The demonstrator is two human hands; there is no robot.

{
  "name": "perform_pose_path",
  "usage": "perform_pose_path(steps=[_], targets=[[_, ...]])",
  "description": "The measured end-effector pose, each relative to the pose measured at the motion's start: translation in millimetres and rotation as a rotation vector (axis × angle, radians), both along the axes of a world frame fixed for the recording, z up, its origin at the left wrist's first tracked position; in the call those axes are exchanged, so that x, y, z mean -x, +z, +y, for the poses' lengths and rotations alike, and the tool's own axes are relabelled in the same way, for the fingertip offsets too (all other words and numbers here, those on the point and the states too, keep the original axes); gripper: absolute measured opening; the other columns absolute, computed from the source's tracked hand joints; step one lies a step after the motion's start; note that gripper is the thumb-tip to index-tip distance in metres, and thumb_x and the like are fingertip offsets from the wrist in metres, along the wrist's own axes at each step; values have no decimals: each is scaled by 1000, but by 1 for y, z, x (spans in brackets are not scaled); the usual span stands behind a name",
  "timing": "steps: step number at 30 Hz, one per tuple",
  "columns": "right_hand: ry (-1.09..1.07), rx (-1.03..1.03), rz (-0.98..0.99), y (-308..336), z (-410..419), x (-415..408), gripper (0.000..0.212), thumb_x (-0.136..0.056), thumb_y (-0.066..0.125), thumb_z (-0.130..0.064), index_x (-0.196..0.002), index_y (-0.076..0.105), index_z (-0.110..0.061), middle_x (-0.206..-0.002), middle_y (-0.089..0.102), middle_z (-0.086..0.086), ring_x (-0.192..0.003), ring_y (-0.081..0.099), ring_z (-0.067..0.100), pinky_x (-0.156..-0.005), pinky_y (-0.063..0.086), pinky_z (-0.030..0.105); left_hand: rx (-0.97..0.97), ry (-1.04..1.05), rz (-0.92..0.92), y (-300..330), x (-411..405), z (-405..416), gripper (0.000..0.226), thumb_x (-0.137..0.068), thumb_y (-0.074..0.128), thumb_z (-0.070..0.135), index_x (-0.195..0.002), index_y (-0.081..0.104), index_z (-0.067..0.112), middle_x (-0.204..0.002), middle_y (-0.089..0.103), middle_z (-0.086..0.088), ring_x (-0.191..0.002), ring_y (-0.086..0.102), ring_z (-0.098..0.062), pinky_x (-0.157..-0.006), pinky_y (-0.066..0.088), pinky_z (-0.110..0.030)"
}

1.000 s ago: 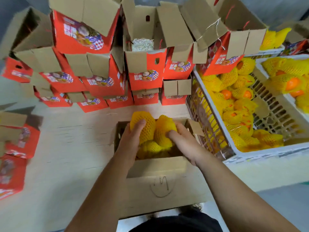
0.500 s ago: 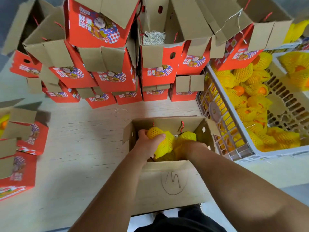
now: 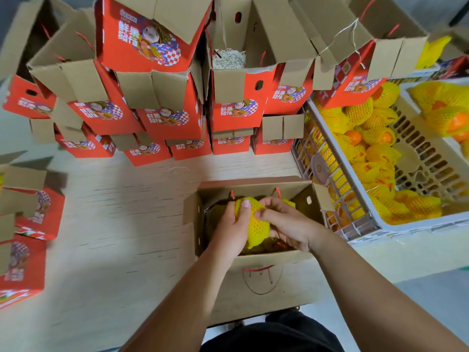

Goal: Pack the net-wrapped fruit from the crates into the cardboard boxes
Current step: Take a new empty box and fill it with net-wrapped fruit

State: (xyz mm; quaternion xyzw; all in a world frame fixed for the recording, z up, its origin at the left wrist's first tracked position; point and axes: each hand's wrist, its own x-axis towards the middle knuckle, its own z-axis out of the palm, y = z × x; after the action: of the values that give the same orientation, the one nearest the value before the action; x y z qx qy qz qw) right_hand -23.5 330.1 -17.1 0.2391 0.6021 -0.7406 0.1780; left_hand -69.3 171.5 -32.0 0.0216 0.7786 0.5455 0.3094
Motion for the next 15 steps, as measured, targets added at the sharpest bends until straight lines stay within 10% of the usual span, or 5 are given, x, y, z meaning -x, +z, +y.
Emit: perform_pose_path(steps=[5, 15], targets=[[180, -496, -10, 8, 2, 11, 47, -68, 72, -37, -110, 60, -21, -95, 66, 3, -82, 61, 18, -73, 50, 34, 116, -58, -31, -4, 9, -3, 69, -97, 20, 78, -145, 44, 33, -130, 51, 8, -123, 49, -19, -97, 33, -36], [835, -1219, -268, -54, -52, 39, 71, -93, 72, -25, -151, 31, -13, -152, 46, 11, -140, 46, 34, -108, 45, 42, -151, 495, 147, -1, -12, -6, 26, -107, 39, 23, -106, 63, 32, -96, 73, 8, -90, 67, -12, -76, 48, -26]])
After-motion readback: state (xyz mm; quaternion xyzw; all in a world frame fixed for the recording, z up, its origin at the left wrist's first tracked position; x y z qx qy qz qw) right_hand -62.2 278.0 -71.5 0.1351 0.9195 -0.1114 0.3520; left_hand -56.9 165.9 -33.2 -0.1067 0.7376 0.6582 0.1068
